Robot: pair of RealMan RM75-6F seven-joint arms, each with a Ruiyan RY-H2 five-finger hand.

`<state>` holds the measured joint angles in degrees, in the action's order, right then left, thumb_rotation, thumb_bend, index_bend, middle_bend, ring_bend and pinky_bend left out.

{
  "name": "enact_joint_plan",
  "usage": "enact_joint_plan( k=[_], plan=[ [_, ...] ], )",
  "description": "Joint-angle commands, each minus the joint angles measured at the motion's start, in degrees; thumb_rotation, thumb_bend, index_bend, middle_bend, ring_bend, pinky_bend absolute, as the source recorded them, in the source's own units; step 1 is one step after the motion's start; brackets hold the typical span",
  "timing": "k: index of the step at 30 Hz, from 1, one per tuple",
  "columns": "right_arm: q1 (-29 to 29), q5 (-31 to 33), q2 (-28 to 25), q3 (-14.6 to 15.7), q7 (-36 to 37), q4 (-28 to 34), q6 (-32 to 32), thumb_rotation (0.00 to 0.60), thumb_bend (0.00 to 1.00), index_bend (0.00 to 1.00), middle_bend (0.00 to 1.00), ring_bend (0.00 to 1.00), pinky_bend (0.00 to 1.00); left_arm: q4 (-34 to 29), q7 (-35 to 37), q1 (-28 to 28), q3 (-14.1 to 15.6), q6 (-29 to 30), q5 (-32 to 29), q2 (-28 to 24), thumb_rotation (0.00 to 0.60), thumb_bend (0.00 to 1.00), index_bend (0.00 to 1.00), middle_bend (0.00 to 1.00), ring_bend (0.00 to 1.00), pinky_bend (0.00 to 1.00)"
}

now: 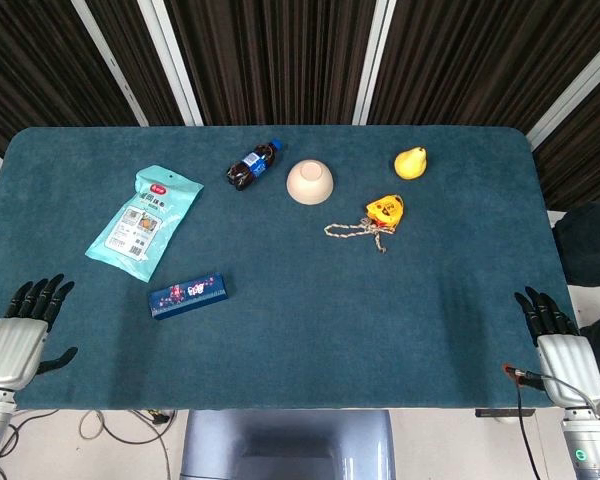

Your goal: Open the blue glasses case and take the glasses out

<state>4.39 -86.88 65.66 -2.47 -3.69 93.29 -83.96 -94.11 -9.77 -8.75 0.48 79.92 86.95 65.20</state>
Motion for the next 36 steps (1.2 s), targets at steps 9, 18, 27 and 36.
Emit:
enact_joint_plan(
  k=[9,18,27,36],
  plan=[
    [0.1,0.2,0.0,0.0,-0.1,0.1,0.3,0.6,0.11,0.0,0.0,0.0,0.21,-0.3,0.0,-0.1,0.0,-0.7,-0.6,-0.3,0.6,0.15,0.0,0.0,0.0,0.0],
    [0.0,0.3,-0.1,0.1,-0.1,0.4,0.4,0.6,0.11,0.0,0.0,0.0,0.21,-1.2,-0.9,-0.3,0.2,-2.2,-1.7,-0.7,0.6,0.15,0.0,0.0,0.0,0.0],
    [0.0,0.7,-0.3,0.1,0.0,0.7,0.8,0.6,0.11,0.0,0.0,0.0,0.21,-2.8,-2.6,-1.0,-0.3,-3.8,-3.6,-1.4,0.6,0.15,0.0,0.0,0.0,0.01],
    [0.0,0.9,-0.5,0.1,0.0,1.0,0.9,0.6,0.11,0.0,0.0,0.0,0.21,-5.6,-8.5,-5.7,-2.1,-10.9,-7.1,-2.4,0.6,0.24,0.0,0.0,0.0,0.04]
  ],
)
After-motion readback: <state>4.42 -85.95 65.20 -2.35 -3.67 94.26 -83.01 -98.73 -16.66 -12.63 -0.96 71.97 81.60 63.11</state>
